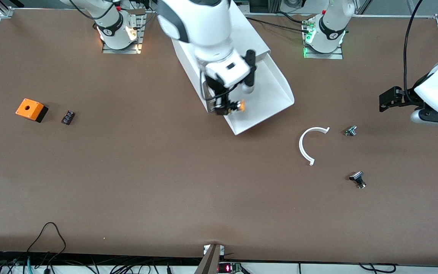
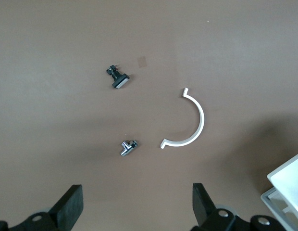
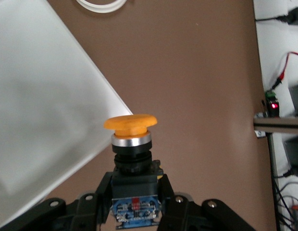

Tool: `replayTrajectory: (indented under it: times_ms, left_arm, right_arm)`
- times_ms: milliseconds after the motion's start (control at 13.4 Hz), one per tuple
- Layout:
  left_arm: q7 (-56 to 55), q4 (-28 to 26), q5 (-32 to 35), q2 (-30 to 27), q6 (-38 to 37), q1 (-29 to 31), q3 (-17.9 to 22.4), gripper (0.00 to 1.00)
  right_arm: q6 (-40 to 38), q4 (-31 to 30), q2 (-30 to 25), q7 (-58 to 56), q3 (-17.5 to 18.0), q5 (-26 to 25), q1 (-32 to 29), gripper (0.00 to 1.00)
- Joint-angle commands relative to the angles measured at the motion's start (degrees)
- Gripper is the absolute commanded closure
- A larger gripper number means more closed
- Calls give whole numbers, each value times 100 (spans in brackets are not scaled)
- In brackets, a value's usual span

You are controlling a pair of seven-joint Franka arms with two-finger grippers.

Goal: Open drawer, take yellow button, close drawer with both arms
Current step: 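Lift the orange button out of the drawer with the right gripper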

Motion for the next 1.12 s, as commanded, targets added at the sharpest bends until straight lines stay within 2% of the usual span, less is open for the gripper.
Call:
replayTrajectory:
  times_ms: [0,149,446,818,1041]
  left_arm:
    - [-448,-139,-147,-132,7,35,1,0]
    - [-475,-139,-147,-123,24,27,-8,0]
    - [-475,-131,-138,-97,50,35,1,0]
    - [-449,-52,-50,87,42,53,1,0]
    - [-448,45,-33,158,7,10,-17,0]
  right_arm:
    - [53,-258,-170,334,59,170,-399,71]
    - [71,-494,-257,528,15,355,-610,71]
    - [219,-906,-389,1185,-116,373,-751,71]
    - [352,-1917,-723,3153,-432,390,-839,71]
    - [343,-2663,-925,3551,-451,364,-1084,71]
